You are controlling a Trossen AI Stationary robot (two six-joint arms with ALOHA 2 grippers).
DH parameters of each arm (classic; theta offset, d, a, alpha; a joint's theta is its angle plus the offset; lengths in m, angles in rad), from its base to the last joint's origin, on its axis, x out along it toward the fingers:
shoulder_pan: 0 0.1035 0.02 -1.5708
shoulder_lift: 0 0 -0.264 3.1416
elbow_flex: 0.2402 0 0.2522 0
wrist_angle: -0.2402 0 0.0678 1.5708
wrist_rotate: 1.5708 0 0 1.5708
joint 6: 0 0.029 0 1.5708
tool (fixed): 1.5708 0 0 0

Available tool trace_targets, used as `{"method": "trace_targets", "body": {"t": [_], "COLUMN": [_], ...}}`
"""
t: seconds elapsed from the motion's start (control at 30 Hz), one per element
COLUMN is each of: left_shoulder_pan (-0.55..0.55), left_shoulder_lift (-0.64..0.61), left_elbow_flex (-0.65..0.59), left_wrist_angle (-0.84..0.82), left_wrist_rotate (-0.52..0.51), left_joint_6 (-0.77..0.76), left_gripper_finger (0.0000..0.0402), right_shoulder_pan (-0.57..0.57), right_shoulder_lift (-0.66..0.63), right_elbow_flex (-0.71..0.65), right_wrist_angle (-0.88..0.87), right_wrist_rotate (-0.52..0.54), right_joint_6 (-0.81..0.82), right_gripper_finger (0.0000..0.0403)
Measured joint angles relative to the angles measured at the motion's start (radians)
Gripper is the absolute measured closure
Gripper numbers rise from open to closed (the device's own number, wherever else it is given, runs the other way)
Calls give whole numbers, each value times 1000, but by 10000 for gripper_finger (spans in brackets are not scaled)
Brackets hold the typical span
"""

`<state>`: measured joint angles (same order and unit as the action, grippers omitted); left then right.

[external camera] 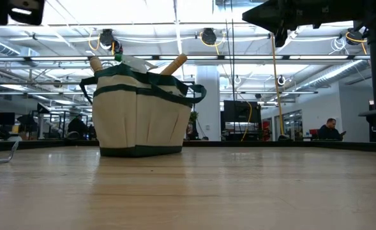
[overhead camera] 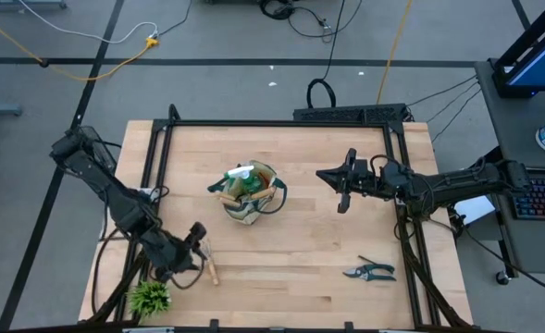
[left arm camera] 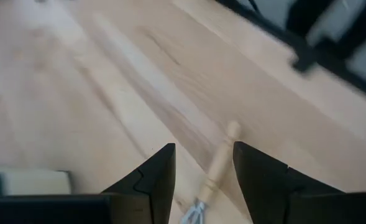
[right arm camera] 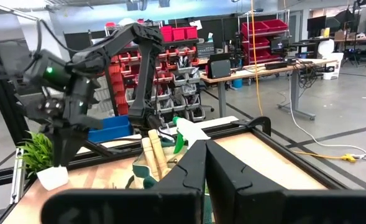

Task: Pick & Place Garden tools in Gardening bag
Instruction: Put the brown hand rake into the green gardening bag

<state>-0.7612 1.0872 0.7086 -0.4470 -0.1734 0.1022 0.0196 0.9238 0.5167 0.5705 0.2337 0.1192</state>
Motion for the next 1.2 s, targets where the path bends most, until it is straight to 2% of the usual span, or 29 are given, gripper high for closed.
{"method": "trace_targets", "body": {"t": [0.33,0.63,0.77,1.2], "left_shoulder_pan": [-10,41,68,120], "left_shoulder_lift": [133,251,303,412], "left_elbow_flex": [0,0,0,0], "left_wrist_angle": [-21,28,56,171], "left_wrist_rotate": [80,78,127,173], "left_joint_6": [250,319,328,390], "left_gripper_finger": [234,234,234,234], "right_shoulder_pan": [0,0,0,0], "right_shoulder_lift": [0,0,0,0], "right_elbow_flex": [0,0,0,0], "right_wrist_angle": [0,-1,-1,-1], "right_wrist_rotate": [0,0,0,0], "right_joint_6": [0,0,0,0], "right_gripper_finger": [401,401,401,401]}}
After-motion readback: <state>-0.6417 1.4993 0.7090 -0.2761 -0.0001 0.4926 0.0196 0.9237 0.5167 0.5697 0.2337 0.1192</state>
